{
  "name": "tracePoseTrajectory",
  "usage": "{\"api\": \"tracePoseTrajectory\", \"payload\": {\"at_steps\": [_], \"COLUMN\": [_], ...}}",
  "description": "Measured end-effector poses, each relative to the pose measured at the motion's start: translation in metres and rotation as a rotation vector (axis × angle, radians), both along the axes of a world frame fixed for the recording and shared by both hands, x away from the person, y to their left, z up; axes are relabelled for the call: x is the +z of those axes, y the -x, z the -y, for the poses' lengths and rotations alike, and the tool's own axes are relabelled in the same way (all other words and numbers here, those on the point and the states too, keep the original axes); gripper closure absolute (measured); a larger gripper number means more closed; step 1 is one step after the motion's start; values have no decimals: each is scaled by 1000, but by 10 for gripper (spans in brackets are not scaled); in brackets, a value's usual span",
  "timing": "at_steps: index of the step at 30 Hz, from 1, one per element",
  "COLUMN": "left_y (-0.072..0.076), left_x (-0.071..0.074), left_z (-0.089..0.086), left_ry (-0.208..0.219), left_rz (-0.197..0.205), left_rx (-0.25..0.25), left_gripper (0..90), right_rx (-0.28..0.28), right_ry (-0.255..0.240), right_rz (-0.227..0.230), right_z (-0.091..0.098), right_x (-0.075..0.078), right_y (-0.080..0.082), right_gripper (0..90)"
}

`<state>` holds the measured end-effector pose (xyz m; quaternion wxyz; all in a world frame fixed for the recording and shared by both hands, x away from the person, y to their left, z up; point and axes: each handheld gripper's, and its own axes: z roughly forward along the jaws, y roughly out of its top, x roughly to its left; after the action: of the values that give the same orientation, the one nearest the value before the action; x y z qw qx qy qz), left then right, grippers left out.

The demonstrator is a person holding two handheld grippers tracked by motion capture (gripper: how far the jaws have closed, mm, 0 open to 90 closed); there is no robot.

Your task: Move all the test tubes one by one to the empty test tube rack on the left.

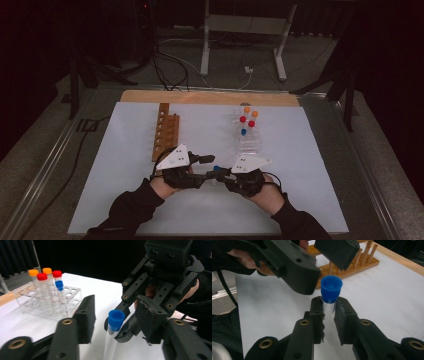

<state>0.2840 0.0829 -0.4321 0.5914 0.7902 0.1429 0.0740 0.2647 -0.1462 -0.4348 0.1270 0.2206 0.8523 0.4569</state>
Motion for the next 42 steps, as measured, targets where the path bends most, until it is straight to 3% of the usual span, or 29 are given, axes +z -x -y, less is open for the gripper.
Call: {"api": "tracePoseTrajectory", "payload": {"at_steps": [6, 14, 22, 27, 34, 35, 37, 42], "left_y": [-1, 0, 0, -3, -11, -13, -16, -25], "left_x": [-2, -3, 0, 5, 15, 17, 20, 29], "left_z": [6, 7, 9, 6, -8, -10, -16, -29], "left_ry": [-38, -58, -71, -77, -68, -64, -59, -71], "left_rz": [0, 5, 28, 31, 31, 27, 22, 29], "left_rx": [1, 3, 18, 24, 53, 60, 76, 112], "left_gripper": [636, 753, 771, 772, 773, 773, 773, 772], "right_rx": [2, -4, -14, -28, -76, -76, -100, -78], "right_ry": [3, 0, -17, -30, -84, -84, -114, -149], "right_rz": [2, 2, -5, 2, 24, 24, 27, 20], "right_z": [0, 1, 2, 4, 10, 10, 12, 15], "right_x": [0, 1, 1, 1, 0, 0, 2, 4], "right_y": [0, 0, -2, -4, -7, -7, -7, -7], "right_gripper": [771, 770, 762, 651, 223, 223, 141, 56]}}
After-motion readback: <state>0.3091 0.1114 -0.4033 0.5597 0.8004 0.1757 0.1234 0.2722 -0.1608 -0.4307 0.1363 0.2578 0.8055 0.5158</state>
